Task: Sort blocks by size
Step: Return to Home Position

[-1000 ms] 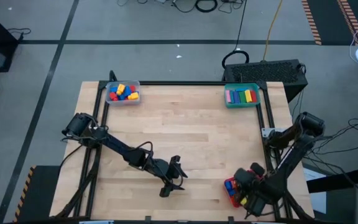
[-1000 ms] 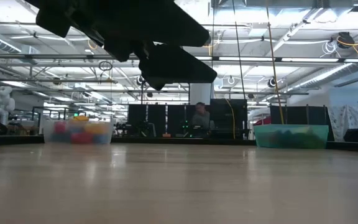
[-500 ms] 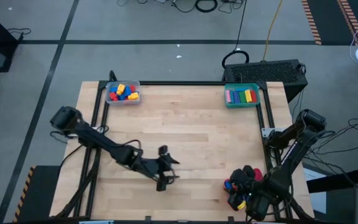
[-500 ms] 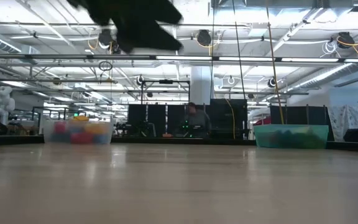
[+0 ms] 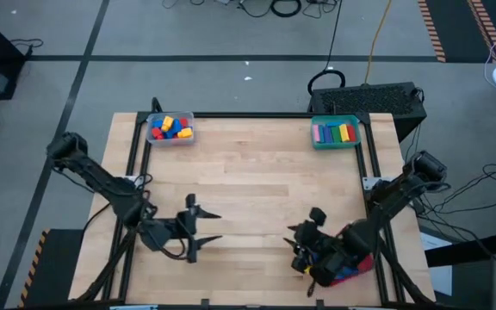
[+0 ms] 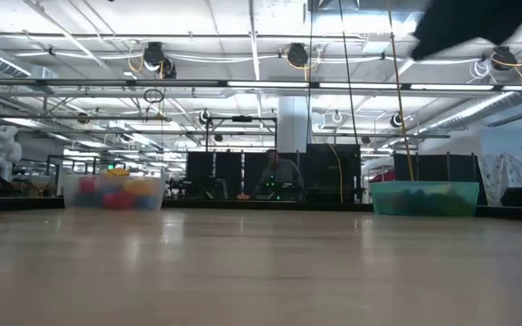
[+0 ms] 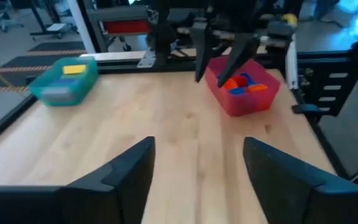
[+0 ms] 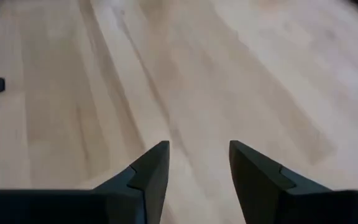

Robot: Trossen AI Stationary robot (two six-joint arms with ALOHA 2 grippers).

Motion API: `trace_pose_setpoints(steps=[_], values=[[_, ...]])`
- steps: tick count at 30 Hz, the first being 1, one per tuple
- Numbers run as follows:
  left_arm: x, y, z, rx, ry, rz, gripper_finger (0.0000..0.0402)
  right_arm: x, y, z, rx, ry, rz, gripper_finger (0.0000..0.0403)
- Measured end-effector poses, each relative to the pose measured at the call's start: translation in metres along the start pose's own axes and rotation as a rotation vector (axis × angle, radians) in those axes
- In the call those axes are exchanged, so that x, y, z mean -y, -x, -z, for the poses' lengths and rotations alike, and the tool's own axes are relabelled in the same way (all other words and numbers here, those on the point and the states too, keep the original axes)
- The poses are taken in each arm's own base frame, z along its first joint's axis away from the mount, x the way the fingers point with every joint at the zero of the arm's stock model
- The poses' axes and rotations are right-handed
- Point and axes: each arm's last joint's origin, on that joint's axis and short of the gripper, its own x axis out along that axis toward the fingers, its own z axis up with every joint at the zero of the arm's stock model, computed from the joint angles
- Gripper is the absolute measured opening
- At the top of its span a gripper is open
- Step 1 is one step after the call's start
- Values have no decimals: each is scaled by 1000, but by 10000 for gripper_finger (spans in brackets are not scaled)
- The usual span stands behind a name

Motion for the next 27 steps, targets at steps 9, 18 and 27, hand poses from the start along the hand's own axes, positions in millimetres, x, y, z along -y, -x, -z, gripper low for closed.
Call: trace_pose_setpoints(steps=[9, 18, 27], values=[[-37, 24, -4, 51, -29, -40, 138, 20, -35, -48, 51, 156, -44, 60], [-75, 48, -9, 130, -57, -96, 9, 53, -45, -112, 264, 275, -179, 6], [-112, 57, 16, 159, -49, -87, 3, 97, -23, -148, 365, 277, -303, 2]])
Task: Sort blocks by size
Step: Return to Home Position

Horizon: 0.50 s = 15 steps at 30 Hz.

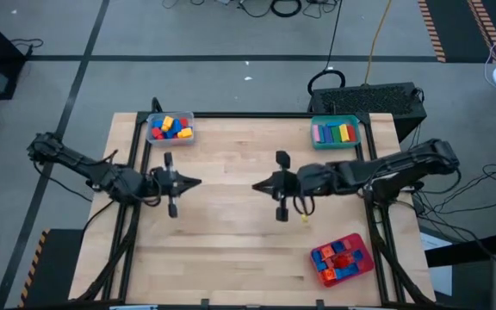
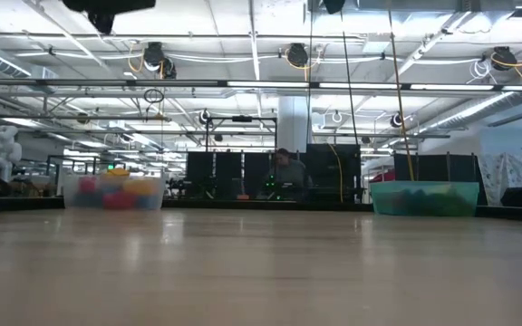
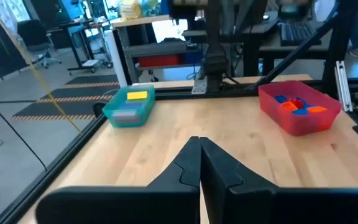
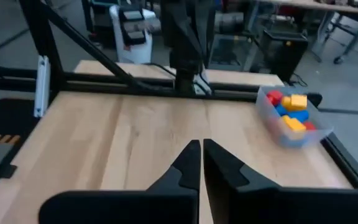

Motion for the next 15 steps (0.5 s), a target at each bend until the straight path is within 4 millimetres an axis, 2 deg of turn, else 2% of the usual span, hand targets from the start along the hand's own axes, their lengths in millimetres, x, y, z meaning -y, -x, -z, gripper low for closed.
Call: trace_pose_setpoints(steps=[5, 7, 10, 15], values=[[-17, -4, 13, 25, 15, 6, 4, 10, 23, -11, 43, 41, -14, 1], [-21, -7, 20, 43, 13, 19, 4, 14, 33, -8, 54, 52, -9, 1], [-27, -11, 34, 77, 27, 23, 4, 24, 45, 3, 87, 45, 17, 0], [-36, -14, 53, 91, 39, 6, 3, 44, 63, 34, 160, -4, -26, 0]])
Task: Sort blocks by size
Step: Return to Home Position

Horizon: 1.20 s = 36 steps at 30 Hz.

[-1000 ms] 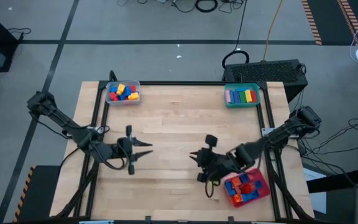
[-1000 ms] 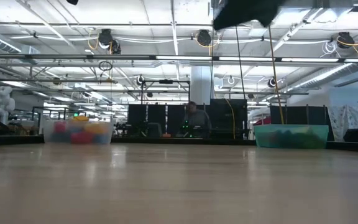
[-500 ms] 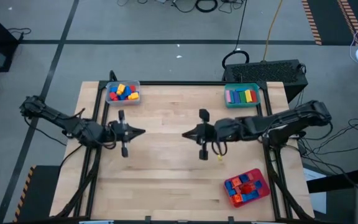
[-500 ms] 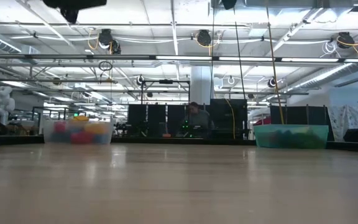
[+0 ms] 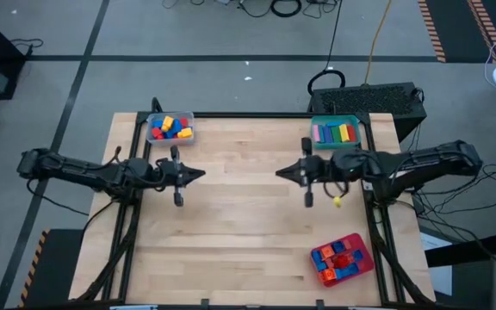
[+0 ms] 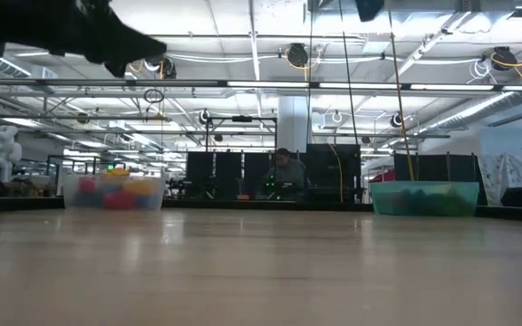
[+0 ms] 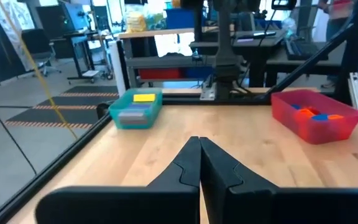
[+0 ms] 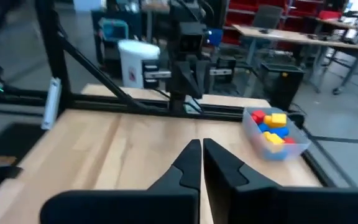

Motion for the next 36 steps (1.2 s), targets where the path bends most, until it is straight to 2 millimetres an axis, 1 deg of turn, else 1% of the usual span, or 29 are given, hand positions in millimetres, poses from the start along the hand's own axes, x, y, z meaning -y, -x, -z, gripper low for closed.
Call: trace_pose_setpoints(steps=[4, 6, 8, 11, 15, 20, 22, 27, 32, 36], values=[[-7, 1, 8, 0, -13, -5, 3, 15, 17, 21, 45, -36, -3, 0], [-8, 1, 14, -20, -46, 19, 3, 21, 24, 32, 50, -47, 4, 0], [-11, 0, 14, 0, -50, 30, 3, 24, 30, 40, 63, -52, 18, 0], [-16, 0, 17, 36, -64, 34, 3, 28, 38, 49, 83, -54, 38, 0], [-27, 1, 24, 62, -63, 2, 3, 31, 47, 59, 87, -48, 11, 0], [-37, 2, 30, 38, 12, -34, 3, 33, 56, 71, 86, -47, 24, 0], [-37, 3, 33, 16, 31, -15, 3, 35, 59, 76, 86, -62, 37, 0], [-36, 9, 41, -31, 70, -7, 3, 36, 72, 98, 81, -116, 61, 0], [-35, 21, 48, 1, 75, -8, 3, 36, 87, 118, 115, -137, 85, 0], [-34, 30, 53, 32, 72, -14, 3, 35, 98, 124, 177, -179, 93, 0]])
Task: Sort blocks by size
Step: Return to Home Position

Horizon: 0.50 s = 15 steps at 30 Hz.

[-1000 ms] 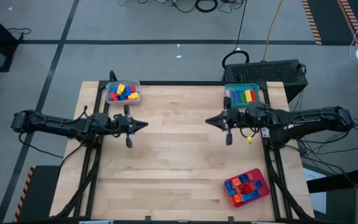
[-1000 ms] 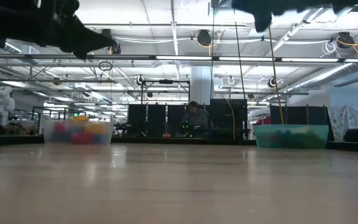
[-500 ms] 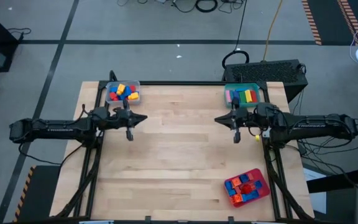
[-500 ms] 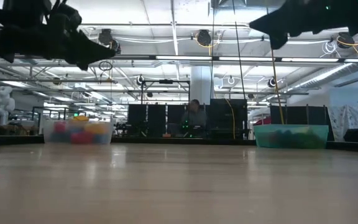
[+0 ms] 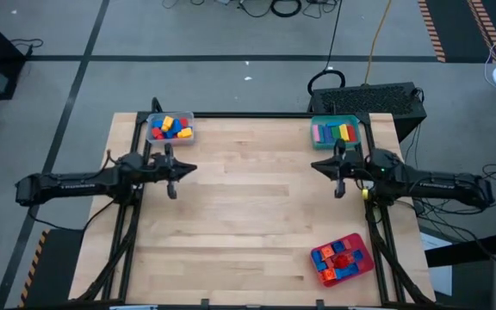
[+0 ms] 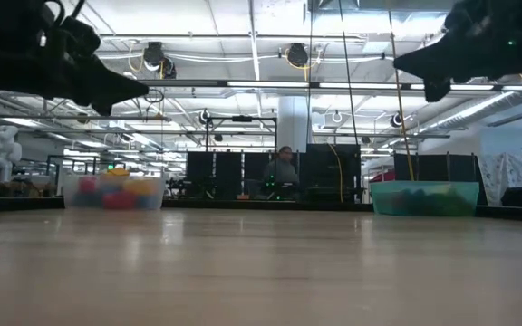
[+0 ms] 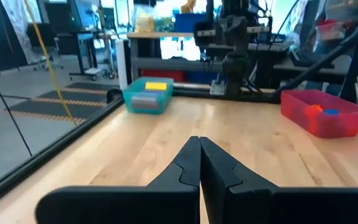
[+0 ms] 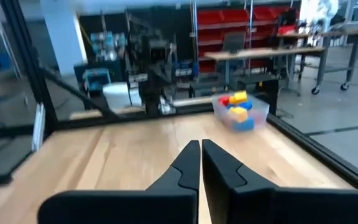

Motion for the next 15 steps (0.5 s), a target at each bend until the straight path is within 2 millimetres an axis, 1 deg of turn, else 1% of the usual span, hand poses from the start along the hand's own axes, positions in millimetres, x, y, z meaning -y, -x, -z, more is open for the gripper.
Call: trace_pose_setpoints(steps=[6, 11, 15], values=[[1, 9, -4, 67, -9, 7, 3, -1, 13, 0, 18, -22, -6, 0], [4, 16, -7, 98, 1, 110, 3, -2, 23, 2, 5, -36, -2, 0], [5, 21, -2, 51, 27, 116, 3, -3, 30, 0, 33, -55, -5, 0]])
